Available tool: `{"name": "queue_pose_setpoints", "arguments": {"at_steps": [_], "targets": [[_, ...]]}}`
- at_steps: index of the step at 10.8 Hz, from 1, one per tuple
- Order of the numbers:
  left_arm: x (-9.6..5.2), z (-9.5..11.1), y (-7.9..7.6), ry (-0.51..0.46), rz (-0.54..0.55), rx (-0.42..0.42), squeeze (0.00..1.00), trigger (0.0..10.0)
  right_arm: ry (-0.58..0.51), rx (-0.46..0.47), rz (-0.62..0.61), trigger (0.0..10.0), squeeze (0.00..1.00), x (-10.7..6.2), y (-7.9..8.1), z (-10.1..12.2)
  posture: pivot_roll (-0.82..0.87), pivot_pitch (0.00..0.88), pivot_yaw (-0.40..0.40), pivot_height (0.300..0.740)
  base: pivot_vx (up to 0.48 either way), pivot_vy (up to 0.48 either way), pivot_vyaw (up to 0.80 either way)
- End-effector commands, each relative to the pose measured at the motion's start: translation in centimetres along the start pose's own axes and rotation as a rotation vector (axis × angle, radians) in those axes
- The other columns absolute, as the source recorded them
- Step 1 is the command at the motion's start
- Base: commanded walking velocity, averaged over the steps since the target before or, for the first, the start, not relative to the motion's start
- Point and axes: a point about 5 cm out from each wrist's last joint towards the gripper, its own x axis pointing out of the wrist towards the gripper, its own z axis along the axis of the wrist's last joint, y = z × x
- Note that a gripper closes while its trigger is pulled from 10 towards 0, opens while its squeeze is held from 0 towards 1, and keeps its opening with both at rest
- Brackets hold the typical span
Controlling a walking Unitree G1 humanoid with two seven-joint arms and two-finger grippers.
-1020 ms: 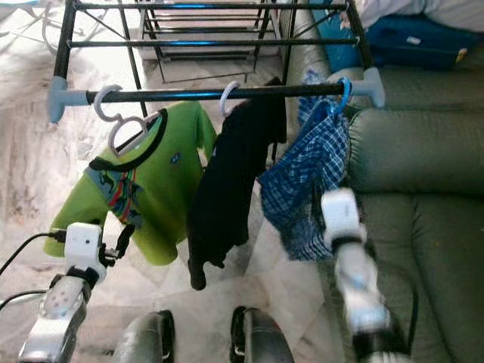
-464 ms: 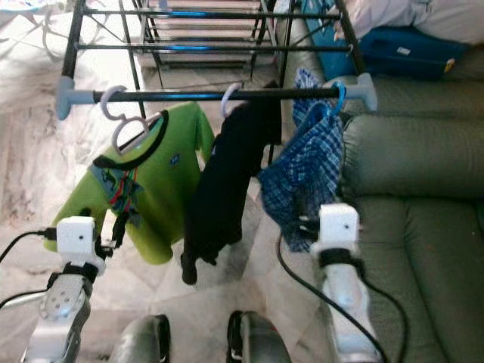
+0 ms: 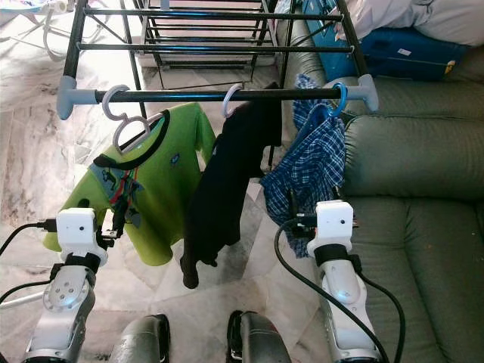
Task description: Hang hanger
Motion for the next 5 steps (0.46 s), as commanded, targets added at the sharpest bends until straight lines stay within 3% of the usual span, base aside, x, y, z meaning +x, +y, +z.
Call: {"name": "queue_pose_setpoints", "arguments": {"at_steps": [1, 5], "targets": [[-0.35, -0.82, 0.04, 0.041, 0.003, 0.01, 0.0, 10.0, 0.009, 0.004, -0.002, 10.0, 1.0, -0.27, 0.04, -0.09, 0.03, 0.142, -0.075, 0.74, -0.259, 0.0, 0.0], [-0.3, -0.9, -0.31, 0.045, -0.008, 0.009, 0.0, 10.0, 0.023, -0.011, -0.008, 10.0, 1.0, -0.26, -0.25, -0.39, 0.03, 0.139, -0.076, 0.74, -0.269, 0.0, 0.0]]}}
